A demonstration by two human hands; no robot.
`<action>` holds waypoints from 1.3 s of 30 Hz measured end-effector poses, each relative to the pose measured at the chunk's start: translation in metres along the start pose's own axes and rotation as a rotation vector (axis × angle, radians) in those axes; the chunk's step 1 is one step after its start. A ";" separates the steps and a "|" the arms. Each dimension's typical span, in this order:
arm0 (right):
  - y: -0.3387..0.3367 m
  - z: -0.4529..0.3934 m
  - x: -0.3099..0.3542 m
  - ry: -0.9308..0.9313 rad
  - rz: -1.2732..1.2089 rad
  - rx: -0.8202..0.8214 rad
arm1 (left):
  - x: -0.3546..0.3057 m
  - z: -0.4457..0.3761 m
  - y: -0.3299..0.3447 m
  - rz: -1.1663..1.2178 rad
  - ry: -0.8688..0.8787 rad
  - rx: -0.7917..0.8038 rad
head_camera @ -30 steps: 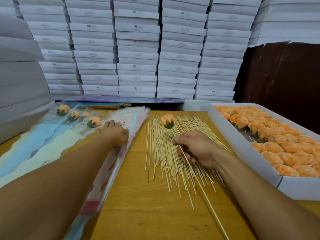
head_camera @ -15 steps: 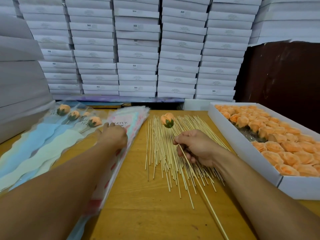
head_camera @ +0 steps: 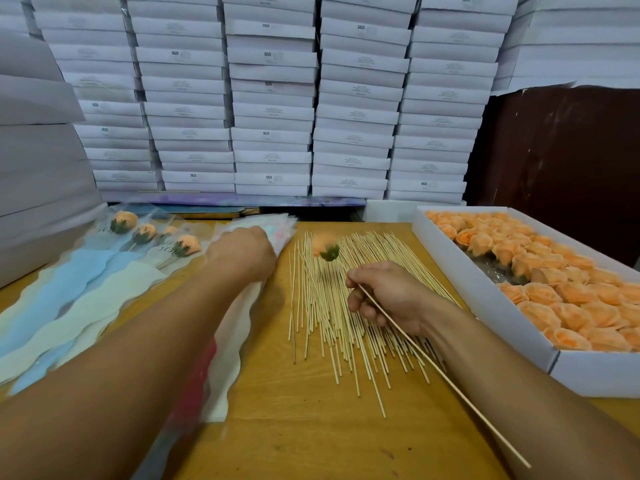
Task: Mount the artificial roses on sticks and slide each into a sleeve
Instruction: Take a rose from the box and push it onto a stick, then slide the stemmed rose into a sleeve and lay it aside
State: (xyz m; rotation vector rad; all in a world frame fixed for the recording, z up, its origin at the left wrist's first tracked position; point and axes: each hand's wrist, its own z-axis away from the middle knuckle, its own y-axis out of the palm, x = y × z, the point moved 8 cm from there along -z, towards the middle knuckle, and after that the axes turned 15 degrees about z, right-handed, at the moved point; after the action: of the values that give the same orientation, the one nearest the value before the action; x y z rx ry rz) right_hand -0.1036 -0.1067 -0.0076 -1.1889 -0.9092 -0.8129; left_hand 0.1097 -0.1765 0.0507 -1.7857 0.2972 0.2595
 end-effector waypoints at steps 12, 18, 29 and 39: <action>0.002 0.003 0.002 0.067 -0.570 0.110 | -0.101 0.091 0.013 -0.152 0.307 0.020; -0.005 0.000 -0.003 0.090 -0.434 0.002 | -0.117 0.123 0.030 -0.163 0.359 0.097; -0.011 0.000 -0.003 0.047 -0.354 -0.066 | -0.101 0.119 0.015 0.161 0.298 0.096; -0.005 0.004 0.002 0.056 -0.439 0.032 | -0.033 0.066 0.032 1.305 -0.416 0.151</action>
State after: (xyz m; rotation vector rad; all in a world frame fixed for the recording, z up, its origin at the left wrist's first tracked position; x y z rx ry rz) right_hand -0.1078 -0.1038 -0.0028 -0.9439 -1.1522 -1.1713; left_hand 0.0670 -0.1172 0.0171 -1.1102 1.1115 1.4471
